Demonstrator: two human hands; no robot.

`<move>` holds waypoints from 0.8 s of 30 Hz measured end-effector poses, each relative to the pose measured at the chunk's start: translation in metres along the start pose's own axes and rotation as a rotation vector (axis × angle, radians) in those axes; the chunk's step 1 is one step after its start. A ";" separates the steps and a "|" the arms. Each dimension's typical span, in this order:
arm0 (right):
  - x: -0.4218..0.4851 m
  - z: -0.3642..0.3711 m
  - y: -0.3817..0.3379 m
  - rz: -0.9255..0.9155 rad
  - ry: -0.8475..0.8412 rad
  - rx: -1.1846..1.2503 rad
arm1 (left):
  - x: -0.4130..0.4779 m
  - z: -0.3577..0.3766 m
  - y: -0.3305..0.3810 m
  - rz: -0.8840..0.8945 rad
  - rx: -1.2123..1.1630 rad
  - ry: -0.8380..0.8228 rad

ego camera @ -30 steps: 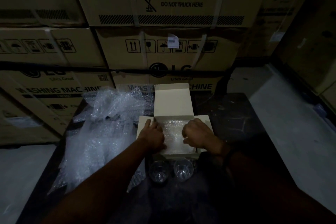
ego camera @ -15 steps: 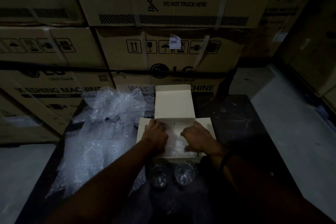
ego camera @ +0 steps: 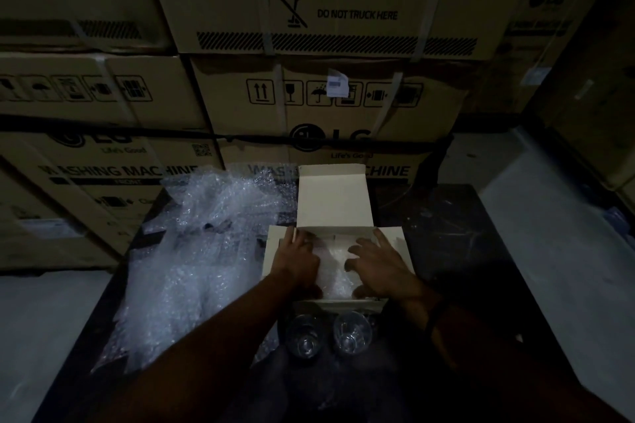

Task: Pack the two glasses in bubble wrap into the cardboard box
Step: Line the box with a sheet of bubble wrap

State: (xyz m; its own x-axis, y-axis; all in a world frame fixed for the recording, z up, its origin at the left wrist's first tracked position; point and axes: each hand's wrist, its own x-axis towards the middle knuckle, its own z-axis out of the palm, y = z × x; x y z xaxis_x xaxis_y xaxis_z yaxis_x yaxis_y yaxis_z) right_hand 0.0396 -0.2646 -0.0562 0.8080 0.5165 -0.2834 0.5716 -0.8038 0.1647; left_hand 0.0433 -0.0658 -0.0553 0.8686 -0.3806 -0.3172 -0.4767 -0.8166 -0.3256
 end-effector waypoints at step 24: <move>-0.033 0.017 -0.013 0.346 0.084 0.332 | -0.114 0.084 -0.080 -0.739 -0.717 0.231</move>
State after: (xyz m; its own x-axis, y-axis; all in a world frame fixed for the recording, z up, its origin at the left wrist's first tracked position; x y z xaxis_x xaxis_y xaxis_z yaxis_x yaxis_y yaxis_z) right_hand 0.0034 -0.2762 -0.0653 0.9593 0.2129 -0.1854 0.2015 -0.9763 -0.0784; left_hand -0.0287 0.0795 -0.0679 0.9511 0.3042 -0.0534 0.3074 -0.9159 0.2582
